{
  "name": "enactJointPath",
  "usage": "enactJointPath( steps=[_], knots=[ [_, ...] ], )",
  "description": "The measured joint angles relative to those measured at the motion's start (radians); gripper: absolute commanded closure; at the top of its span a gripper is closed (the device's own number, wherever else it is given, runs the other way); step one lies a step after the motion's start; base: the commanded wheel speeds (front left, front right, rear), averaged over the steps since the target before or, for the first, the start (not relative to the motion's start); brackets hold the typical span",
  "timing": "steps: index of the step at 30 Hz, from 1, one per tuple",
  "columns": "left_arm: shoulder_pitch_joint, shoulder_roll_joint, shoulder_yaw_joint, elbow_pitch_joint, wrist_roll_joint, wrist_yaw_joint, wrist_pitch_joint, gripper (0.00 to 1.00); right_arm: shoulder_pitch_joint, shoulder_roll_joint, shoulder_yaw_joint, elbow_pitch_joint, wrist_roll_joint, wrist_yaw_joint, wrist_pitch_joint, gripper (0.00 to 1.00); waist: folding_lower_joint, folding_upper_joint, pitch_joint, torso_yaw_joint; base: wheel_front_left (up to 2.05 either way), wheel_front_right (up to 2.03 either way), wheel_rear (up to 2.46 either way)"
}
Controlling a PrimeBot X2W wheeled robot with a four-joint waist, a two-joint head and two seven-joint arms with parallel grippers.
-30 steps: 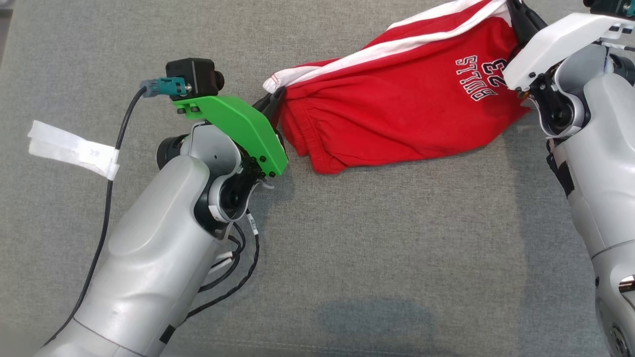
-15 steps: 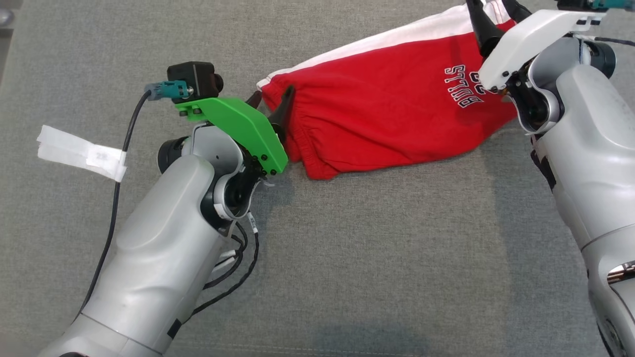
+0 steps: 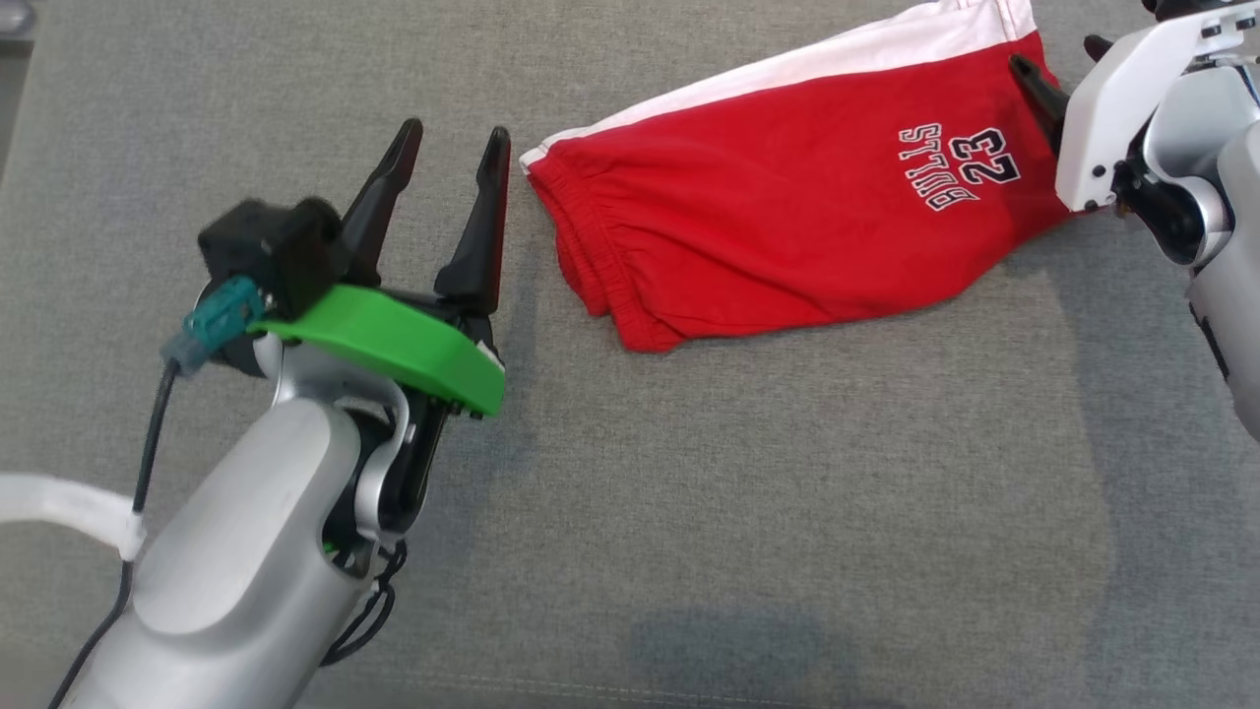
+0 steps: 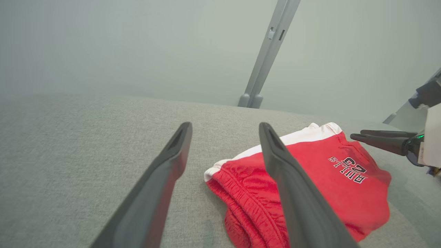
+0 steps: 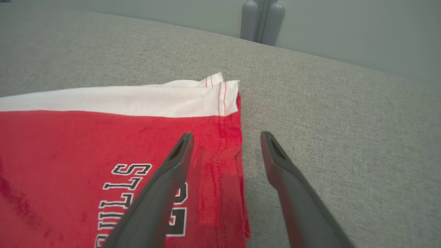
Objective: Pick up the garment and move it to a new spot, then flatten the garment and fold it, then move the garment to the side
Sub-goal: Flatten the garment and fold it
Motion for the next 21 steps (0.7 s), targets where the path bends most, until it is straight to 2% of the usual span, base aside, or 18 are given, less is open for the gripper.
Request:
enactJointPath(
  steps=[4, 13, 14, 15, 21],
  knots=[
    [0.074, 0.046, -0.008, -0.055, 0.048, 0.031, -0.057, 0.0, 0.019, -0.027, -0.024, 0.02, -0.048, 0.0, 0.025, 0.0, 0.0, 0.0, 0.019, 0.031, 0.0, 0.0, 0.0],
    [0.157, 0.049, -0.005, -0.076, 0.093, 0.021, -0.127, 0.0, 0.037, -0.005, -0.119, 0.087, -0.063, -0.002, 0.078, 0.0, 0.0, 0.0, 0.036, 0.101, 0.0, 0.0, 0.0],
    [0.162, 0.048, -0.005, -0.071, 0.098, 0.02, -0.128, 0.0, 0.037, 0.005, -0.132, 0.09, -0.043, -0.004, 0.084, 0.18, -0.0001, 0.0, 0.035, 0.106, 0.0, 0.0, 0.0],
    [0.17, 0.044, -0.005, -0.065, 0.101, 0.017, -0.129, 0.0, 0.038, 0.017, -0.141, 0.089, -0.022, -0.005, 0.092, 1.0, 0.0, 0.0, 0.033, 0.109, 0.0, 0.0, 0.0],
    [0.251, 0.039, 0.036, -0.034, 0.098, 0.003, -0.138, 0.0, 0.086, 0.102, -0.151, 0.026, 0.119, -0.003, 0.153, 1.0, 0.0, 0.0, 0.008, 0.094, 0.0, 0.0, 0.0]
  ],
)
